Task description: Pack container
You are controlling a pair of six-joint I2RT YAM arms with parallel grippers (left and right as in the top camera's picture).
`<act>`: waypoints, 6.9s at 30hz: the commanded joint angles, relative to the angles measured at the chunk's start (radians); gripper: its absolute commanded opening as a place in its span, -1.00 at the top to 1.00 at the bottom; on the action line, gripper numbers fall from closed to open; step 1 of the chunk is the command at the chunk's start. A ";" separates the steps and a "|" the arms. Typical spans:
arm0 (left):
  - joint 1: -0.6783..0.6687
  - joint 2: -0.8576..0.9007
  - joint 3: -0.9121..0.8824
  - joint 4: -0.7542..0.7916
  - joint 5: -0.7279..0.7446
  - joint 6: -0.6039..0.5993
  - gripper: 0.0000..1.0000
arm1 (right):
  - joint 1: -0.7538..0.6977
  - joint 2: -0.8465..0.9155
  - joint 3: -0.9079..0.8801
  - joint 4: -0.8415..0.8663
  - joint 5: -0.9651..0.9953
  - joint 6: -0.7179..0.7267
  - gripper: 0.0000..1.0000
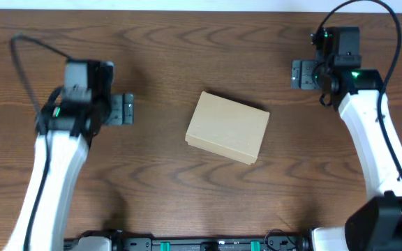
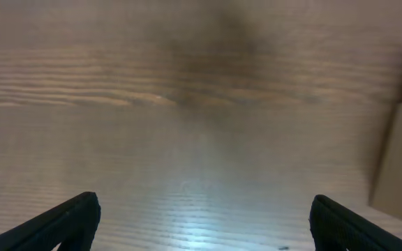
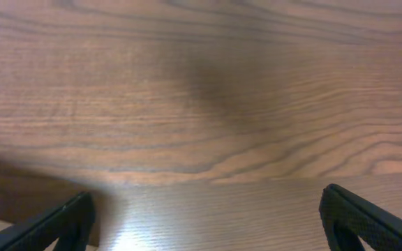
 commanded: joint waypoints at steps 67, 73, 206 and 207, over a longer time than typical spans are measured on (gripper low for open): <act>0.003 -0.843 -0.488 -0.147 0.278 0.149 -0.91 | 0.139 -1.331 -0.967 0.141 -0.019 -0.011 -0.99; 0.003 -0.843 -0.488 -0.147 0.278 0.149 -0.91 | 0.164 -1.431 -1.005 0.365 -0.102 -0.166 -0.99; 0.005 -1.167 -0.828 0.494 0.036 0.234 -0.91 | 0.071 -1.585 -1.363 0.652 0.111 -0.011 -0.98; 0.005 -1.176 -0.843 0.512 0.015 0.220 -0.91 | 0.071 -1.585 -1.363 0.652 0.111 -0.011 -0.99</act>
